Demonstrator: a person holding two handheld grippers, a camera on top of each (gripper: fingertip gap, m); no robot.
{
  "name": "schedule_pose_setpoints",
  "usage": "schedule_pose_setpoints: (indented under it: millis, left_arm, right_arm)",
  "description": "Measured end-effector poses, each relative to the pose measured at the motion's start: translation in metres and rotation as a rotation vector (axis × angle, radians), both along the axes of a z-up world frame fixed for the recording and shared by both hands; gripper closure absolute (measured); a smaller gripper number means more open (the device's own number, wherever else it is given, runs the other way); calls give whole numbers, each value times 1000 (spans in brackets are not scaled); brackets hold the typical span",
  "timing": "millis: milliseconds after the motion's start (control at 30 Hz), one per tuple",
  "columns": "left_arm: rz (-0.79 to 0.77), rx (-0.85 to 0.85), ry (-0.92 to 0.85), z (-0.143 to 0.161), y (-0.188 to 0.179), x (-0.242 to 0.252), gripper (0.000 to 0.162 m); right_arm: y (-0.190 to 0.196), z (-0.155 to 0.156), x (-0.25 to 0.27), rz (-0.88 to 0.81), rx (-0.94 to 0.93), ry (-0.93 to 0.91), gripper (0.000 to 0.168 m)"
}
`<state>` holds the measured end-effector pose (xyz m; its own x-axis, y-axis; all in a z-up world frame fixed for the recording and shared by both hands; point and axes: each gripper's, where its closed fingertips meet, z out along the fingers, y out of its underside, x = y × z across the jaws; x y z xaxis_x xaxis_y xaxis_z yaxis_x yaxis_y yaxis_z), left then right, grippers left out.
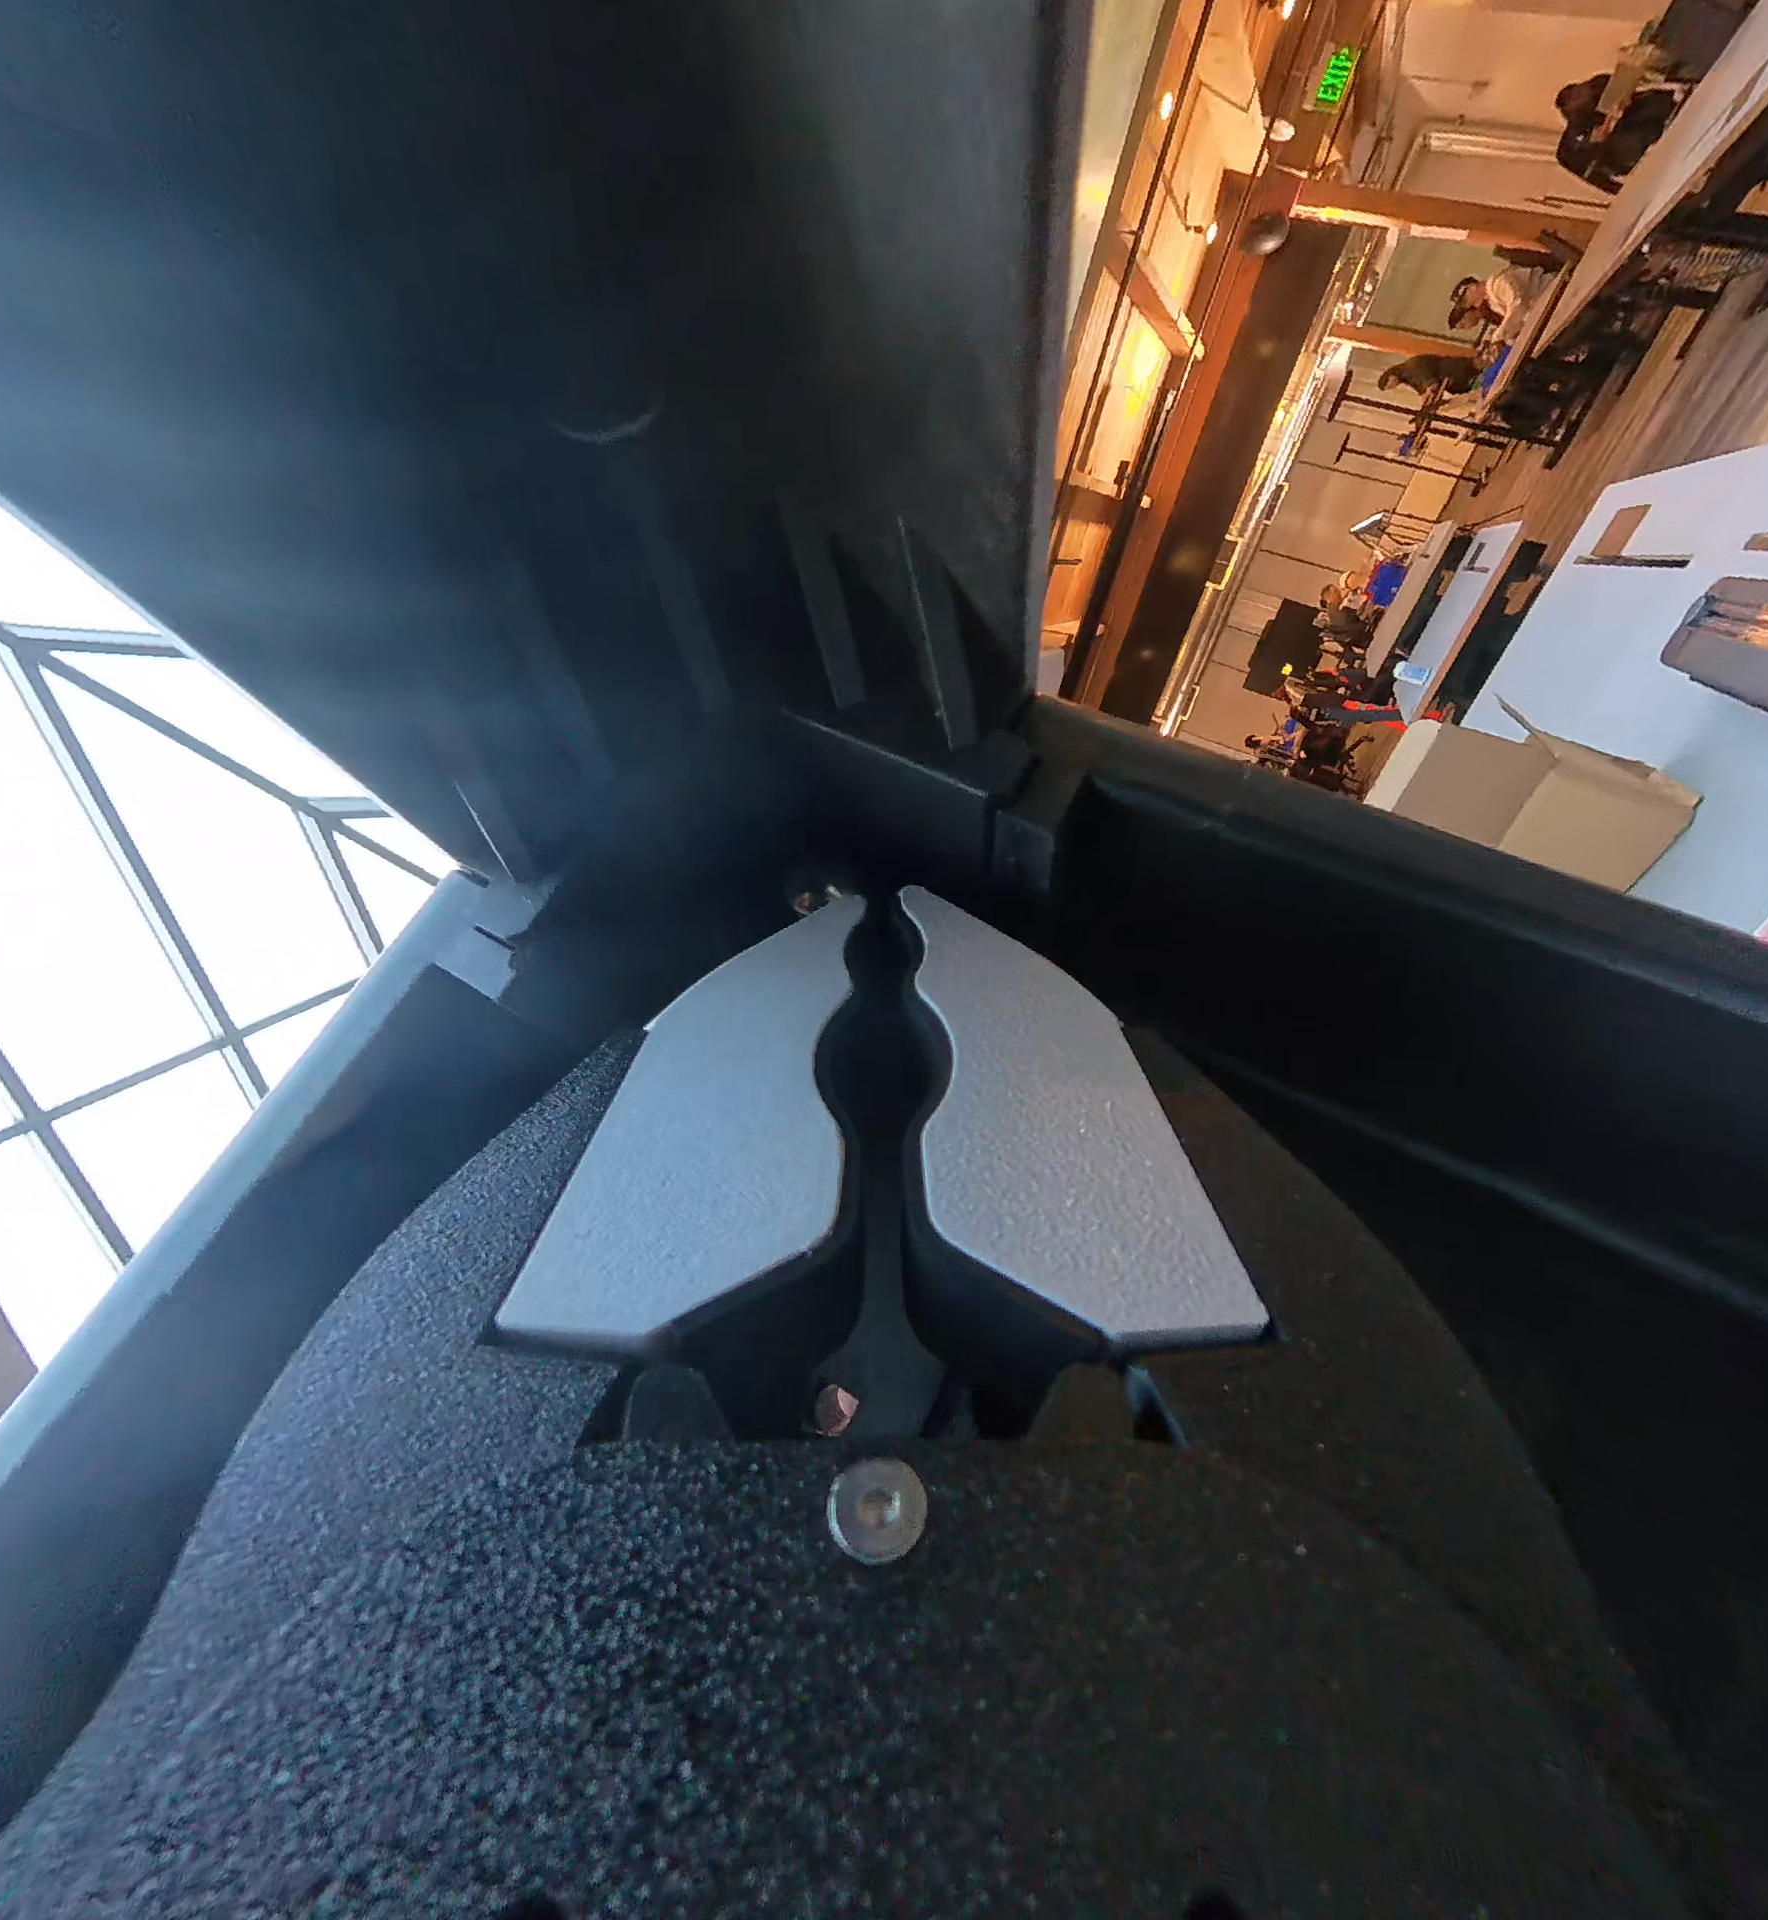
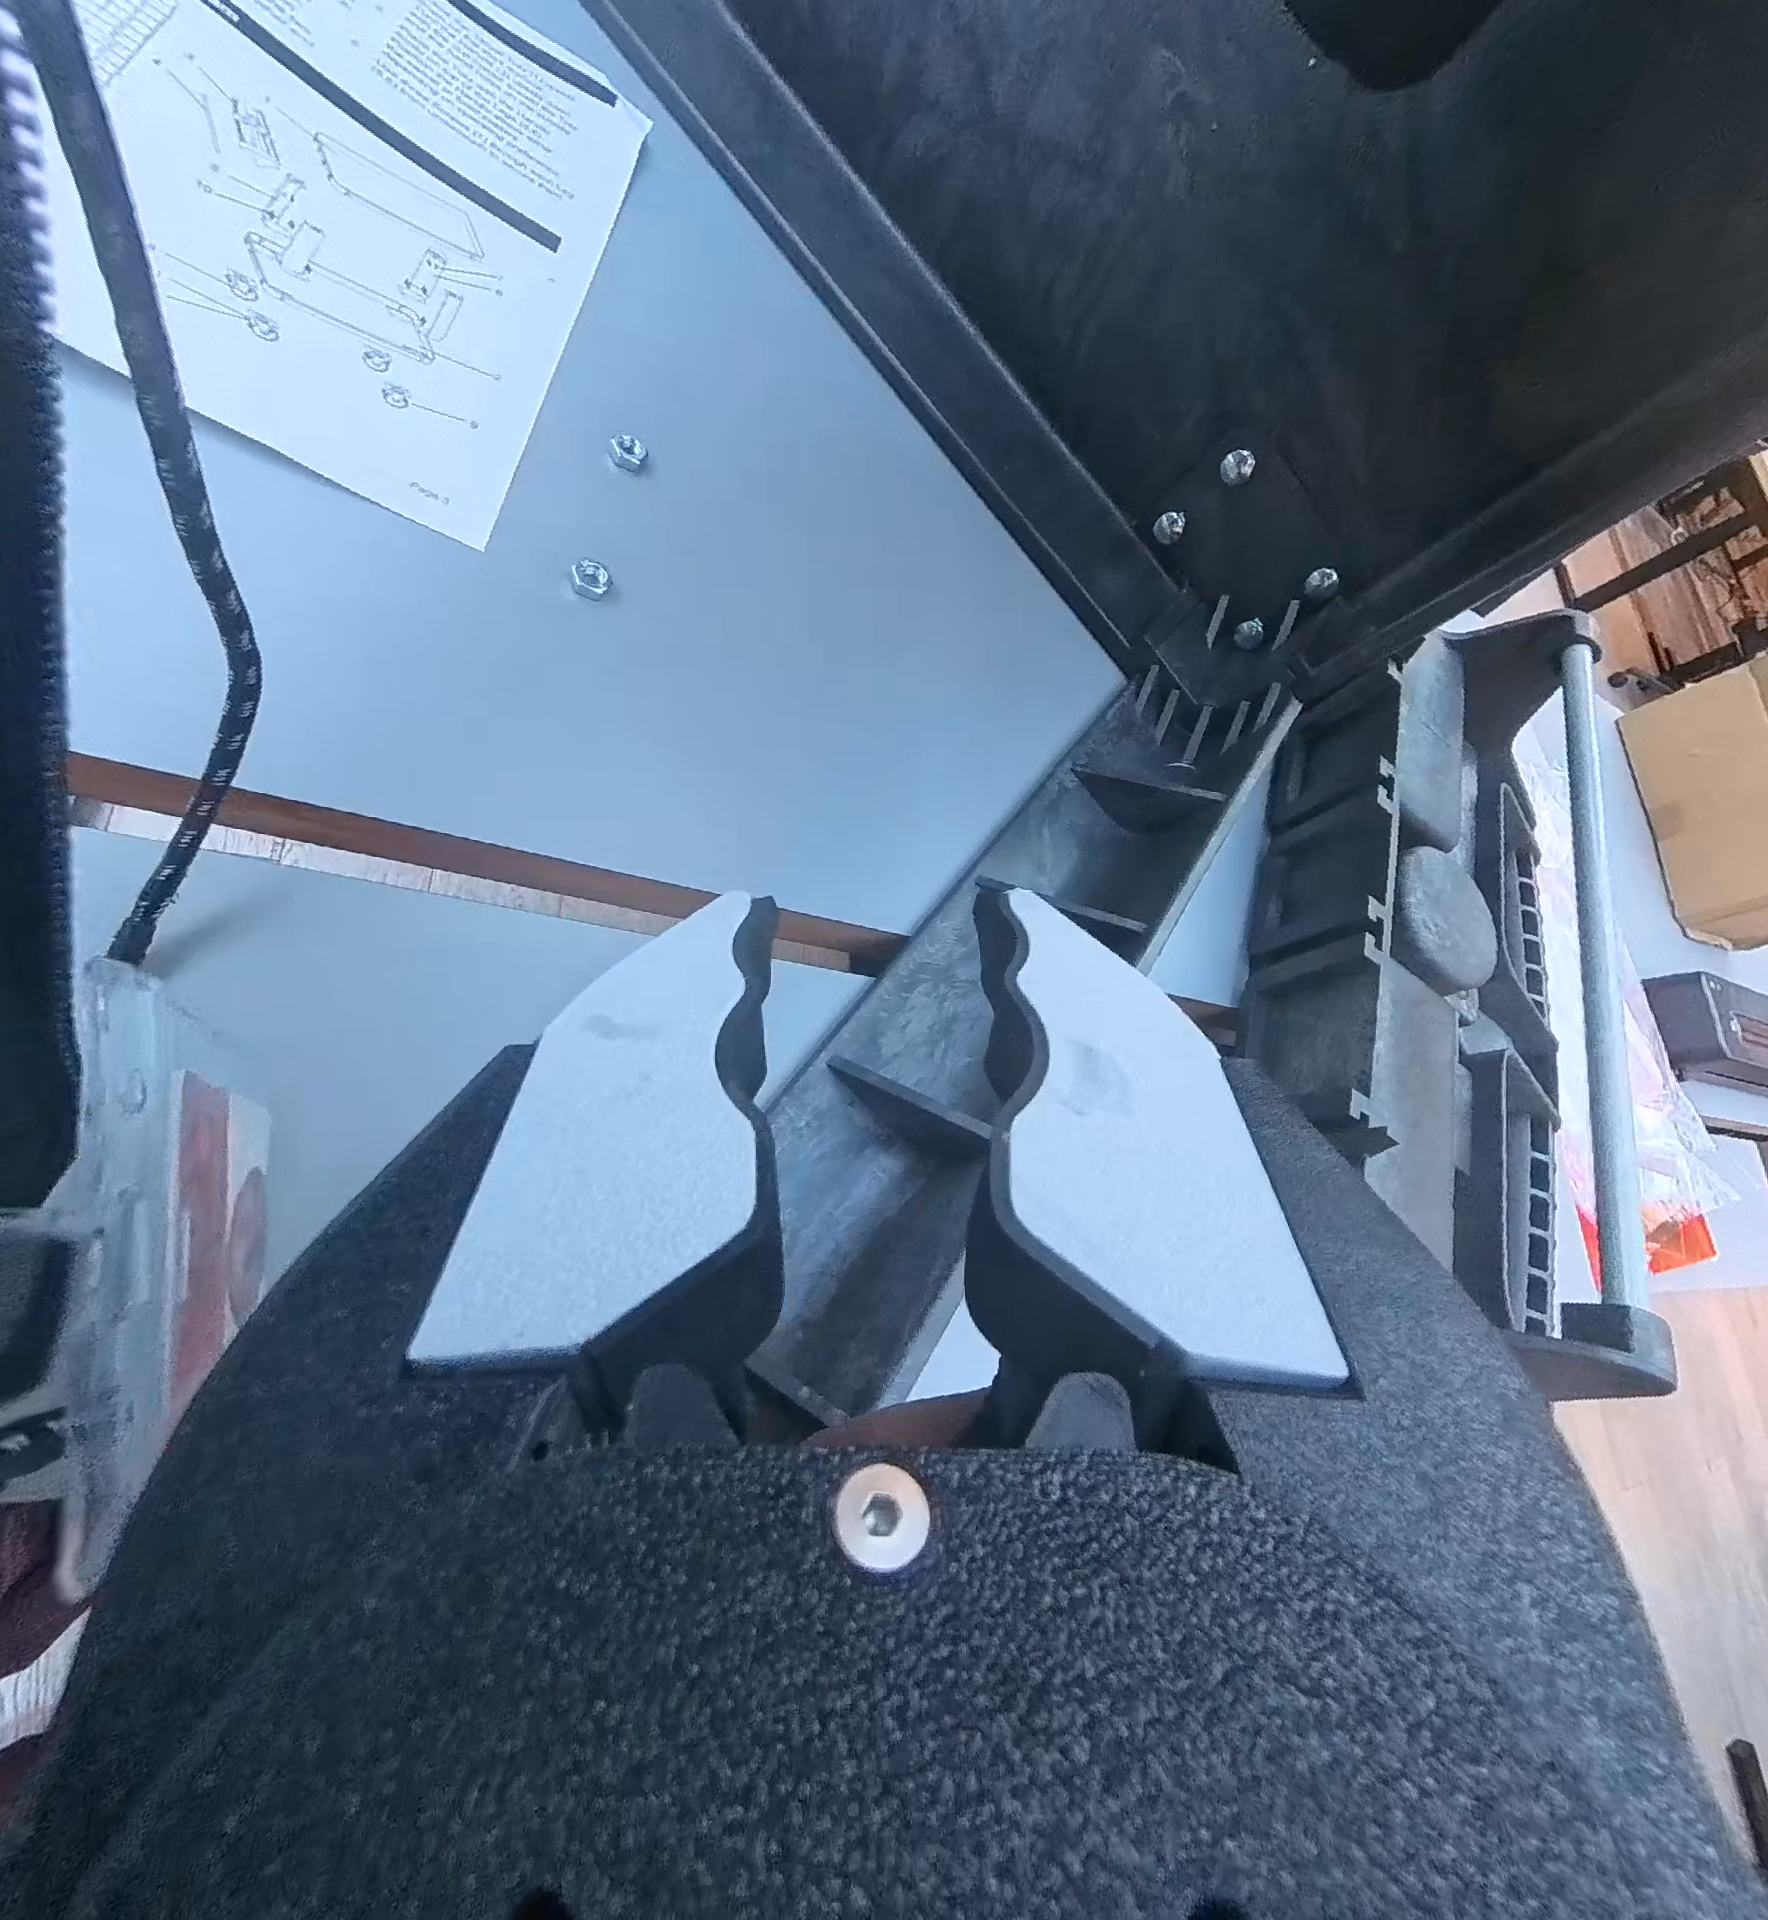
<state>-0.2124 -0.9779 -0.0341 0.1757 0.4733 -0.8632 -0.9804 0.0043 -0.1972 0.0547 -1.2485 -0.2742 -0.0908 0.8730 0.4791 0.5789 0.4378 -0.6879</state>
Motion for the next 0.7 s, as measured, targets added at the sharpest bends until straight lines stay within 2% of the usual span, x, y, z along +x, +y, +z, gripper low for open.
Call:
schedule_pose_setpoints:
  millis: [133,467,700]
  left_arm:
    - [5,-7,-60,4,3,-6,161]
    - [-39,-40,-76,-1,5,-2,161]
    - [-66,-87,-190,4,8,-7,161]
  right_arm:
    - [0,1,0,1,-1,-1,127]
    - [1,-1,1,2,-6,-3,127]
    - [-1,0,-1,17,-13,-2,127]
